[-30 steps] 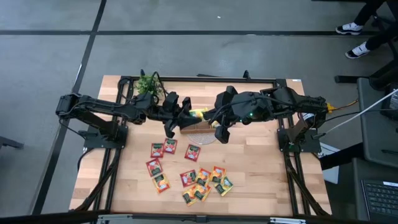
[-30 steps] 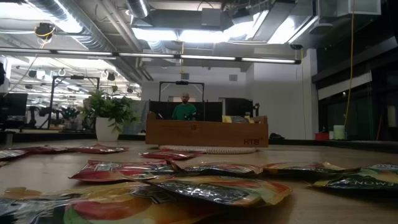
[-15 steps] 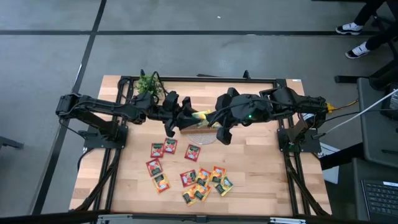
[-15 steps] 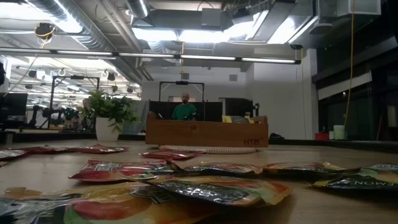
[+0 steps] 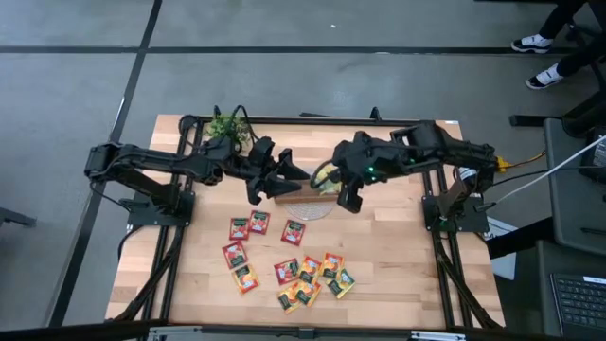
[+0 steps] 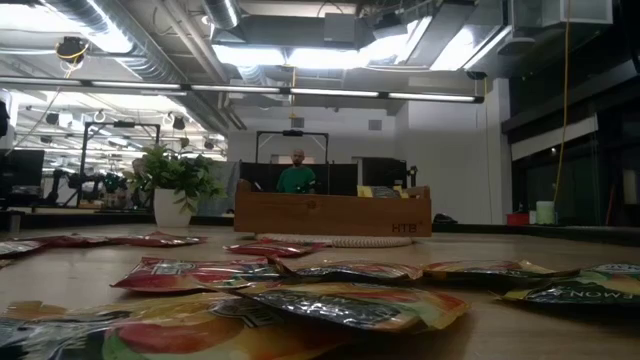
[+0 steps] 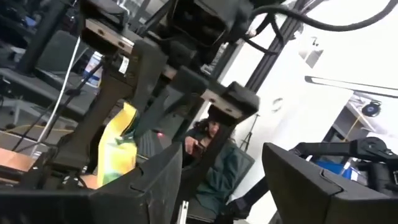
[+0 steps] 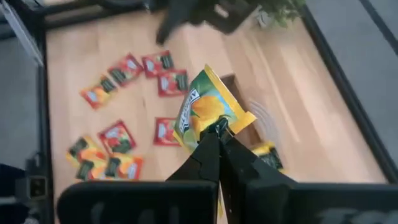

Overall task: Pick & Place Tea
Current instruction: Put the yellow tea bag into the right section of the wooden organizer

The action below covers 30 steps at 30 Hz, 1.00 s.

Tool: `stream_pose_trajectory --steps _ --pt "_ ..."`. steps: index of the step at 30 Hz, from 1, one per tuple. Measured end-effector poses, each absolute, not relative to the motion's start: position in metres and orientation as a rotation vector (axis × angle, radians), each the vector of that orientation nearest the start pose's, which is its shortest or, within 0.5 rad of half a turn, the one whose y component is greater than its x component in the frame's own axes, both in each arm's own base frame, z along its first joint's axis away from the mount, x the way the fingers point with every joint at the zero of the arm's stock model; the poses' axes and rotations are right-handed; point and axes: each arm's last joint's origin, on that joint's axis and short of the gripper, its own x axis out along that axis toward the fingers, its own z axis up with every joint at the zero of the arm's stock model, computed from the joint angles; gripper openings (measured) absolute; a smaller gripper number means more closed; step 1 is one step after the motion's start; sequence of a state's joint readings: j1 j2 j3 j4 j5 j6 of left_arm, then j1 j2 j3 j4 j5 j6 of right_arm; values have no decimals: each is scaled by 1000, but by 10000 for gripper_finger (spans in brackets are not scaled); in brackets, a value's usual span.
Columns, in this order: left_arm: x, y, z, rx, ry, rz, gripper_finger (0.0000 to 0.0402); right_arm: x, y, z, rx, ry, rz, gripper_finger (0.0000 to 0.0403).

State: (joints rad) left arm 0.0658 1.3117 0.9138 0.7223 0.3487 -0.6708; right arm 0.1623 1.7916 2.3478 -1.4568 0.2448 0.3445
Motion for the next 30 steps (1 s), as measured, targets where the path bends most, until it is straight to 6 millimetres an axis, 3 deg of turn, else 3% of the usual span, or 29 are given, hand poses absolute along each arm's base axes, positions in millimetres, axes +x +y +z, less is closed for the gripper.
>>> stream_pose_trajectory --steps 8,20,30 --pt "280 9 361 -548 -254 -384 216 316 16 450 22 978 -171 3" --pt "259 14 370 -503 -197 -345 216 333 -21 386 -130 1234 -30 3" --pt "243 23 378 -494 -186 -311 216 341 -33 340 -286 1342 95 3"
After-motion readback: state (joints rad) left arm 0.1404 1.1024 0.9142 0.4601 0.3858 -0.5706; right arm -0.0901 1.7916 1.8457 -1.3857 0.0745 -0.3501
